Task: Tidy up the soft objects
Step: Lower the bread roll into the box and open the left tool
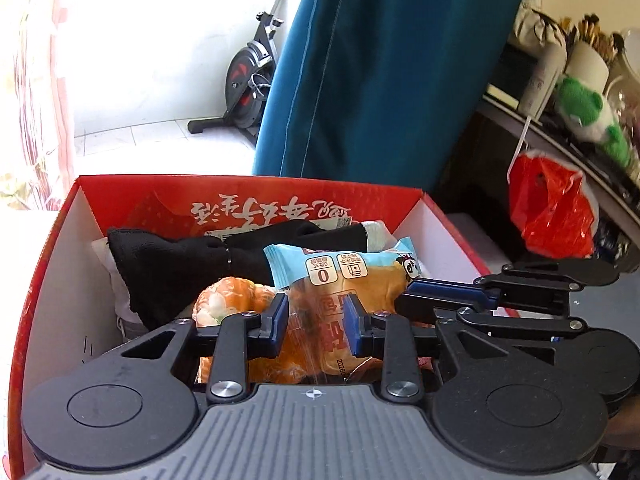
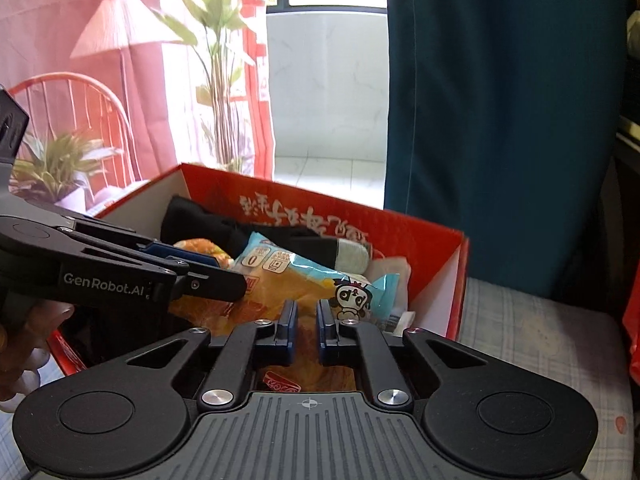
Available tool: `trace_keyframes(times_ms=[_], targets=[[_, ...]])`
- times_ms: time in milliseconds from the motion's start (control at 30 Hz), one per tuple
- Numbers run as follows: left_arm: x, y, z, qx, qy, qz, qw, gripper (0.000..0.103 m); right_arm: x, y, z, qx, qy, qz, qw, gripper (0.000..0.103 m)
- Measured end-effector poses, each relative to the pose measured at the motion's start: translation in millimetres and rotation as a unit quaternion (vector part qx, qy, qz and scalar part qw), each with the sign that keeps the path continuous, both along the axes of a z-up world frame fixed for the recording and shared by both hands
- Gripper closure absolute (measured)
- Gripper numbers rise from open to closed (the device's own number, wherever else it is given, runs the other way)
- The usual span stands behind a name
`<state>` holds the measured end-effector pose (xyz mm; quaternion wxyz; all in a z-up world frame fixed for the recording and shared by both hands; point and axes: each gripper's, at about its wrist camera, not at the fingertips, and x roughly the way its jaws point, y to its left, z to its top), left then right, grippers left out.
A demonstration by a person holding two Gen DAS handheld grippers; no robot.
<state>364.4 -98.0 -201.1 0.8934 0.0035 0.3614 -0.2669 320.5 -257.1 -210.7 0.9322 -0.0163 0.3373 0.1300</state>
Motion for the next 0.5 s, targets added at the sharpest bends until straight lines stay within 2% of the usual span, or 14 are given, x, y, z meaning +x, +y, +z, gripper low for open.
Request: trace_keyframes(times_ms=[167,400,467,500], targets=[[0.5,-8.2,-3.8,0.026,0.001,-0.005,0.9996,0.071,7.0,-0.1,-3.6,0.004,0.019,-0.001,1.0,0.094],[-4.2,-7.1,-0.1,0.03,-0.006,0.0,0.9995,0.071,4.2,3.0,-1.1,0.003,0.014,-0.01,1.0,0.094],[-12.4,-4.5,4.8,0.031,-0.017,-0.003,0.9994,0.065,-1.2,2.4,3.7,0.0,0.007,-0.016,1.0,0.09],[-16.9,-2.9,7.9,0.032,-0.024,-0.003,0.9992,0.061,-4.8,1.1,6.7,0.001,0.002,-0.019,1.0,0.084]])
